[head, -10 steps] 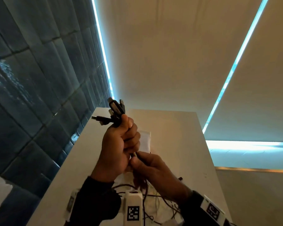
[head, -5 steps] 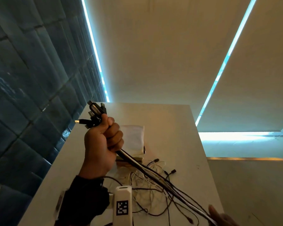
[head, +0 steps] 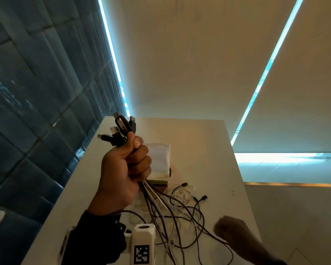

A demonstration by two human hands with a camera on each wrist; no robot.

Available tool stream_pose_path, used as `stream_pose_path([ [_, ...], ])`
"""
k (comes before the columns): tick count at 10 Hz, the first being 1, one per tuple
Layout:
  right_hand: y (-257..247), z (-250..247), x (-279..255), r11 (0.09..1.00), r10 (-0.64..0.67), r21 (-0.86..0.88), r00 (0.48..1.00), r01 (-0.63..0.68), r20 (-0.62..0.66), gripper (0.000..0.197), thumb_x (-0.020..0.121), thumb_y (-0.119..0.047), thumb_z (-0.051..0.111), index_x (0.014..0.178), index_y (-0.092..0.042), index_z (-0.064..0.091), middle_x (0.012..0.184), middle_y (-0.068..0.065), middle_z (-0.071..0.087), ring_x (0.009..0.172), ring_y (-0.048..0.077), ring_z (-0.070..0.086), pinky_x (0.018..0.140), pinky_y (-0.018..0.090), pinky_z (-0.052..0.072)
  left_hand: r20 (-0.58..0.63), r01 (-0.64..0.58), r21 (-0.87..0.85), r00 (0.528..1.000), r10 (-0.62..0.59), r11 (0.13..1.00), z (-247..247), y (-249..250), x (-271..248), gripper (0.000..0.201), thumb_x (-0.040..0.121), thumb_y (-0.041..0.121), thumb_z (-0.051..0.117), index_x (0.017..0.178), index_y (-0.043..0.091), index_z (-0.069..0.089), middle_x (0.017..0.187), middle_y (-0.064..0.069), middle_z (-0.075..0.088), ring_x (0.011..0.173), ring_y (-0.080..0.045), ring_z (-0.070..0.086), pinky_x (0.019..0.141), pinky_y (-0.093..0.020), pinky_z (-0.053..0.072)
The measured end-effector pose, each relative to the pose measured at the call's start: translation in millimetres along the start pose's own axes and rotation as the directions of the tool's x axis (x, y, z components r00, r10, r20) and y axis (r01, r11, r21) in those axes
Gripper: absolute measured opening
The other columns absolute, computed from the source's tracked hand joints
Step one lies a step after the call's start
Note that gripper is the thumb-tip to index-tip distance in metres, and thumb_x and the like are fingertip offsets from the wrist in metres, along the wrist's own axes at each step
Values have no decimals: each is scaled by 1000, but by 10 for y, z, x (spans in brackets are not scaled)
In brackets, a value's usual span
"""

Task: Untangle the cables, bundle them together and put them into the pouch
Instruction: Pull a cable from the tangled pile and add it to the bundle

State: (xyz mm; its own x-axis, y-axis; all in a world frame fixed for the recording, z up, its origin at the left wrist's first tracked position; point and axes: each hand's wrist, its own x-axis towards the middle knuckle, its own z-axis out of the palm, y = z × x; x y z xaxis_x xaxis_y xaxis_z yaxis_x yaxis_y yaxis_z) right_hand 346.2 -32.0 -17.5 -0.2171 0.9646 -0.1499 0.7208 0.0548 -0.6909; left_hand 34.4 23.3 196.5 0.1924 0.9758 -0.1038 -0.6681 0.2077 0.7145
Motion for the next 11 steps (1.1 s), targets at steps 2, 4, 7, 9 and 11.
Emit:
stream_pose_path([
  [2, -738, 676, 426, 982, -122, -88, 912, 169, 392, 23, 92, -9, 51, 103, -21, 68, 93, -15, 59, 83, 2, 57, 79, 20, 50, 11, -19, 41, 1000, 19, 999, -26, 133, -101, 37, 97, 35, 35, 66, 18, 47, 47, 9, 25, 44, -8, 8, 36, -20, 15],
  [4, -796, 1019, 476, 885, -140, -290, 802, 365, 581, 26, 93, -16, 55, 116, -7, 61, 118, 16, 59, 108, 32, 54, 91, 37, 47, -14, -29, 14, 999, 29, 999, -167, 188, -167, 37, 95, 35, 35, 66, 17, 48, 46, 9, 26, 40, -6, 11, 34, -17, 18],
  [7, -738, 960, 491, 963, -80, -201, 897, 182, 435, 22, 95, -24, 49, 95, -11, 67, 87, 4, 65, 82, 18, 61, 78, 30, 49, -54, -30, 1, 998, 30, 1000, -283, 199, -134, 37, 94, 36, 37, 64, 17, 49, 47, 8, 25, 44, -9, 7, 34, -19, 17],
  [9, -774, 710, 635, 937, -54, 351, 992, 11, 115, 30, 98, -26, 51, 73, -18, 65, 57, -8, 52, 51, 5, 46, 49, 22, 39, -46, -15, 11, 999, 15, 1000, -276, 127, -75, 37, 92, 36, 39, 62, 17, 52, 53, 6, 16, 45, -9, 7, 37, -20, 14],
  [11, -885, 494, 752, 793, 62, 610, 994, 3, -86, 23, 97, -16, 55, 81, -5, 67, 55, 3, 52, 49, 22, 48, 48, 32, 43, -46, 8, 14, 999, -8, 1000, -300, 74, -44, 36, 92, 35, 39, 64, 17, 52, 48, 8, 25, 45, -9, 8, 37, -21, 14],
])
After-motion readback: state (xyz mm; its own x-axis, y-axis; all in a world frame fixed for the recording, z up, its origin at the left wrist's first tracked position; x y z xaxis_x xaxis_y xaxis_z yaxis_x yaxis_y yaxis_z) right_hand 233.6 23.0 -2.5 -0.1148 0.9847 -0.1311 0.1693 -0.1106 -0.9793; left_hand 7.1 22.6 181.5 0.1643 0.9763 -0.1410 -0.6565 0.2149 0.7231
